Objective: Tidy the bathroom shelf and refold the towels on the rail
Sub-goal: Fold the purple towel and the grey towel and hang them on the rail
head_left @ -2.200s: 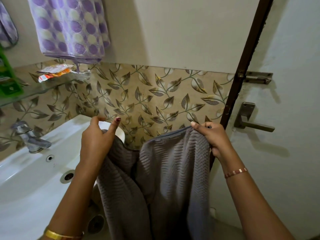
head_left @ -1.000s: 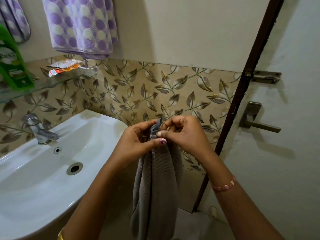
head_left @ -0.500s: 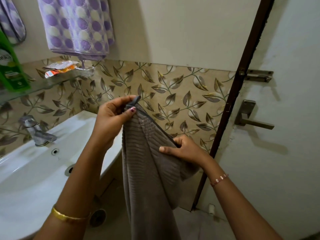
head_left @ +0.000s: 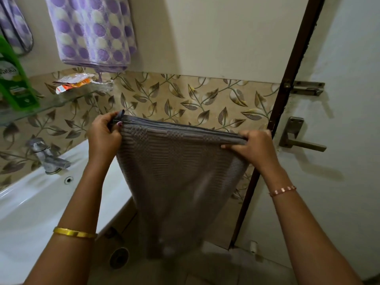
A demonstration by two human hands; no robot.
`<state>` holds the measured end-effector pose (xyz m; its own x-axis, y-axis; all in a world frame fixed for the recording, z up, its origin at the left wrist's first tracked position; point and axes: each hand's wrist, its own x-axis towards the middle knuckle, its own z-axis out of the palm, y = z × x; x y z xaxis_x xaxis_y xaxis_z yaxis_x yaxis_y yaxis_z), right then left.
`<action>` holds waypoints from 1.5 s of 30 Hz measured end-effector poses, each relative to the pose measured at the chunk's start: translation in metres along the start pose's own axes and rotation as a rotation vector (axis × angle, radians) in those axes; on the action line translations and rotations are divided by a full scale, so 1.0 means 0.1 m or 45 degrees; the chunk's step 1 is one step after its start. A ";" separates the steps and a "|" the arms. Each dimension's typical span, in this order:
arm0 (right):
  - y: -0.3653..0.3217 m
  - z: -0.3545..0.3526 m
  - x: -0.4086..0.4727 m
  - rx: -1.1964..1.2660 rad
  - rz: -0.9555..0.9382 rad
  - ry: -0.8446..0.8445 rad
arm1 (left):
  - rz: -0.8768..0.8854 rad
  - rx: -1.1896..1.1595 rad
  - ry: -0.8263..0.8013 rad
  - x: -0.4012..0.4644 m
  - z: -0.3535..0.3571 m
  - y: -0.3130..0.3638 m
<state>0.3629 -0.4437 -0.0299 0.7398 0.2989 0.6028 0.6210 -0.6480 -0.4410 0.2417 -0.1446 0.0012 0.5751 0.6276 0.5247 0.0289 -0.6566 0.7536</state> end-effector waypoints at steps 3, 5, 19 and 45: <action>-0.07 -0.11 0.17 -0.130 -0.131 0.054 | 0.045 0.165 0.114 0.06 0.05 -0.10; -0.03 -0.17 0.24 -0.354 -0.100 0.098 | 0.022 0.127 0.100 0.07 0.11 -0.15; 0.24 -0.45 0.29 1.922 0.207 -0.346 | -0.328 -1.871 -1.180 0.13 0.00 -0.14; -0.15 -0.05 0.66 0.890 0.733 0.362 | -0.165 -0.233 -0.004 0.21 0.27 0.15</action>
<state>0.4017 -0.4175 0.0197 0.9470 -0.1775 0.2678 0.2633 -0.0490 -0.9635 0.2764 -0.1524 0.0125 0.5786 0.7003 0.4182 -0.0462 -0.4837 0.8740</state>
